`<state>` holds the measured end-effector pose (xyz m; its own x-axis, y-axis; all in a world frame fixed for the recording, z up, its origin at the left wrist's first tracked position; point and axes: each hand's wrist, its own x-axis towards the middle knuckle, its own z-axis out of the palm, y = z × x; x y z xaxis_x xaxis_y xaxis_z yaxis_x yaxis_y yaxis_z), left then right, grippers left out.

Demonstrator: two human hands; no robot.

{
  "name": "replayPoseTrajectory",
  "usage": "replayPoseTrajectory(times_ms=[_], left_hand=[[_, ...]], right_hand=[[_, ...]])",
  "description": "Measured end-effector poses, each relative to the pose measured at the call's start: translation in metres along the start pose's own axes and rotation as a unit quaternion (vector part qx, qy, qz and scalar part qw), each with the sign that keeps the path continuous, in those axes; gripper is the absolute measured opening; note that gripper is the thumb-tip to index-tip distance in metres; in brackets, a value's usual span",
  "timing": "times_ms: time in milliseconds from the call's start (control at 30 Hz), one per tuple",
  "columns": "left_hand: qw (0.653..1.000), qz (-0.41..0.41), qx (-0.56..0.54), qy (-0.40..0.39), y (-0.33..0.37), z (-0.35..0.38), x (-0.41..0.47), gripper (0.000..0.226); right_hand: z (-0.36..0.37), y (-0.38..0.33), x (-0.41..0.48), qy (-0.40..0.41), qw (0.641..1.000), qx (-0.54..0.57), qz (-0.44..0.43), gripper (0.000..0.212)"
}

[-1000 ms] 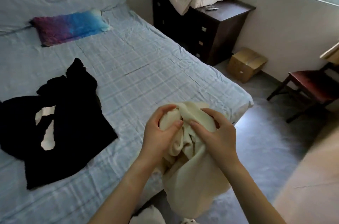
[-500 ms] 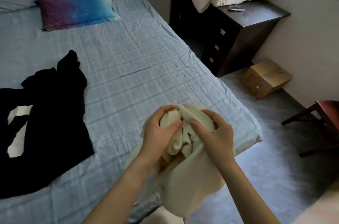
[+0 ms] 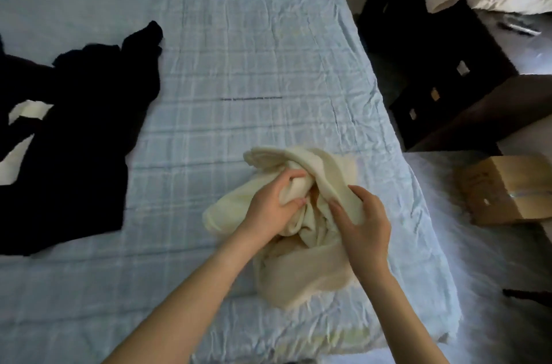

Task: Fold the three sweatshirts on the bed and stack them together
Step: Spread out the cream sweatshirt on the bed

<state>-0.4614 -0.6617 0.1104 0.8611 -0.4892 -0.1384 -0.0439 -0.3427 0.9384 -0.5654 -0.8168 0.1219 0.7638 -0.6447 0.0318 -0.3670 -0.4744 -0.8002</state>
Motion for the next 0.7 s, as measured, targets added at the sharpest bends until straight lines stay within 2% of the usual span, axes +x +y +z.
replayPoseTrajectory(times_ms=[67,167,267,333,400,467,533,600,667,700], left_hand=[[0.997,-0.044,0.064,0.004,-0.055,0.034,0.018,0.046],[0.989,-0.105,0.106,0.008,-0.123,0.081,0.025,0.048],[0.987,-0.116,0.110,0.031,-0.153,0.105,0.026,0.048],[0.988,-0.091,0.105,0.065,-0.150,0.102,0.025,0.050],[0.984,-0.041,0.123,0.124,-0.142,0.088,0.021,0.055],[0.960,-0.010,0.175,0.220,-0.138,0.069,0.014,0.060],[0.919,-0.069,0.193,0.336,-0.145,0.051,0.007,0.067],[0.874,-0.210,0.108,0.424,-0.159,0.037,0.001,0.079],[0.841,-0.328,-0.095,0.420,-0.174,0.029,0.001,0.088],[0.827,-0.341,-0.188,0.406,-0.180,0.027,0.004,0.086]], right_hand=[[0.029,0.061,0.019,-0.074,0.996,-0.047,0.034,0.041],[0.059,0.139,0.035,-0.186,0.977,-0.096,0.047,0.038],[0.064,0.169,0.052,-0.249,0.957,-0.144,0.027,0.038],[0.061,0.164,0.064,-0.243,0.950,-0.193,-0.020,0.050],[0.062,0.143,0.075,-0.217,0.946,-0.214,-0.111,0.060],[0.073,0.116,0.092,-0.225,0.933,-0.184,-0.214,0.062],[0.098,0.089,0.112,-0.285,0.900,-0.138,-0.299,0.063],[0.136,0.066,0.127,-0.375,0.851,-0.128,-0.345,0.068],[0.177,0.052,0.134,-0.469,0.797,-0.163,-0.343,0.077],[0.195,0.050,0.135,-0.514,0.775,-0.176,-0.321,0.080]])
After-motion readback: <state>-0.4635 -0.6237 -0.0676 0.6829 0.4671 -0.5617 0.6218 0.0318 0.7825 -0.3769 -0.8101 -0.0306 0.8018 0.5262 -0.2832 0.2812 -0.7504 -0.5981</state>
